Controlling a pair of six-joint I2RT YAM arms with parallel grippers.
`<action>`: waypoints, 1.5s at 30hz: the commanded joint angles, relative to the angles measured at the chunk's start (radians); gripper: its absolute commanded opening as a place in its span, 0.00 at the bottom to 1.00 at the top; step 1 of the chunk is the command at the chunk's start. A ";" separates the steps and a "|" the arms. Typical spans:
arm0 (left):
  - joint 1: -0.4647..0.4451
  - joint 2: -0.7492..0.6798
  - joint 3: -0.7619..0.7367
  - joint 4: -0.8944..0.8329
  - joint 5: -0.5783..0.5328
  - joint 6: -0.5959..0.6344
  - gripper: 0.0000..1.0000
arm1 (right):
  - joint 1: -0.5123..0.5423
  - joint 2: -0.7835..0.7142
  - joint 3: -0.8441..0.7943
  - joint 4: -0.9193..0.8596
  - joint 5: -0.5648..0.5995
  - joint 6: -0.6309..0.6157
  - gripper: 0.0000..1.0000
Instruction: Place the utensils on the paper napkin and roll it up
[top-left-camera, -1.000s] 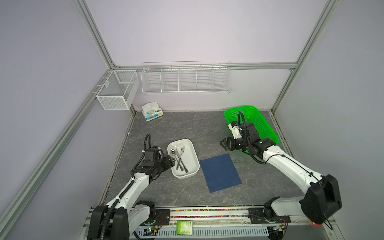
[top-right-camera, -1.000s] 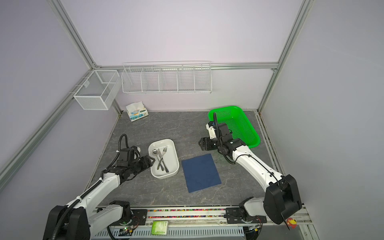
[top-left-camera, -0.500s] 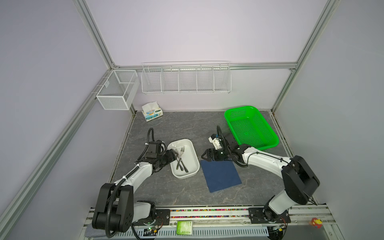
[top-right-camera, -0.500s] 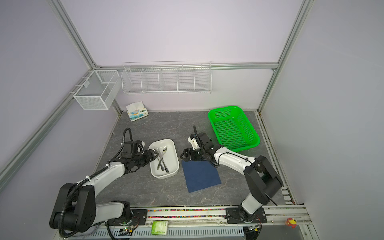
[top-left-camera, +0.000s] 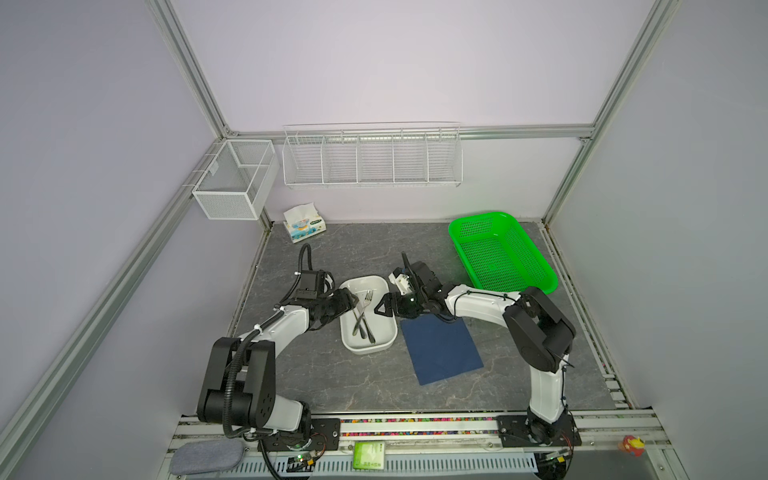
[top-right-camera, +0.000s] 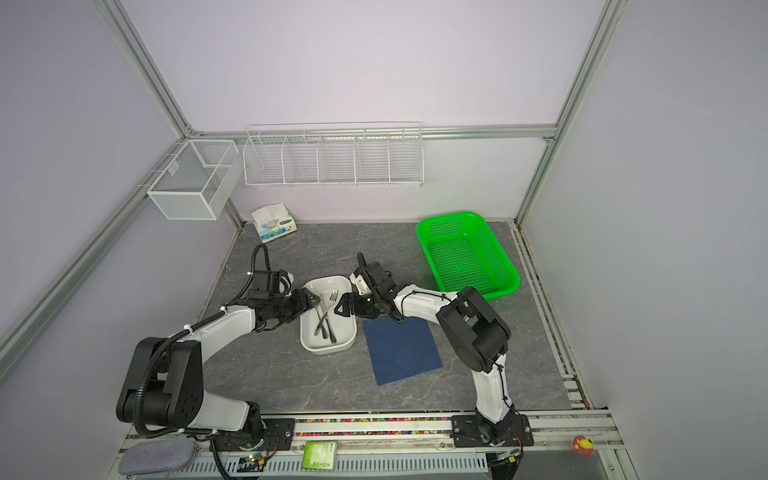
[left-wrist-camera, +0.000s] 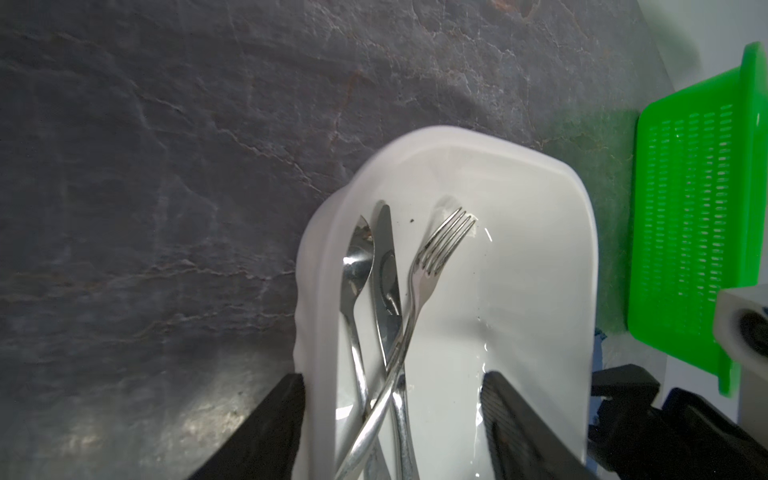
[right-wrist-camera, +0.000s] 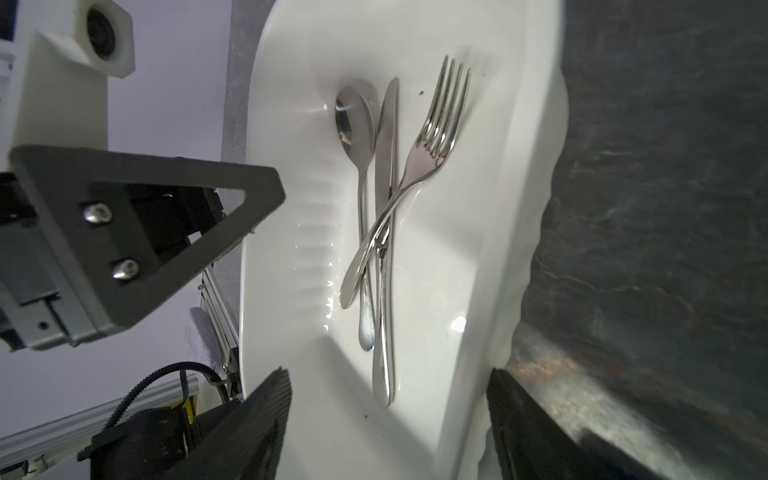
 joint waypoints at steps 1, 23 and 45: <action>0.013 0.030 0.069 -0.005 0.023 0.024 0.69 | 0.010 0.041 0.054 0.090 -0.051 0.062 0.77; 0.060 0.042 0.178 -0.056 -0.093 0.097 0.75 | -0.034 -0.063 0.125 -0.194 0.143 -0.219 0.87; 0.059 -0.506 -0.114 -0.117 -0.132 0.110 0.79 | 0.016 -0.543 -0.497 -0.276 0.301 -0.170 0.74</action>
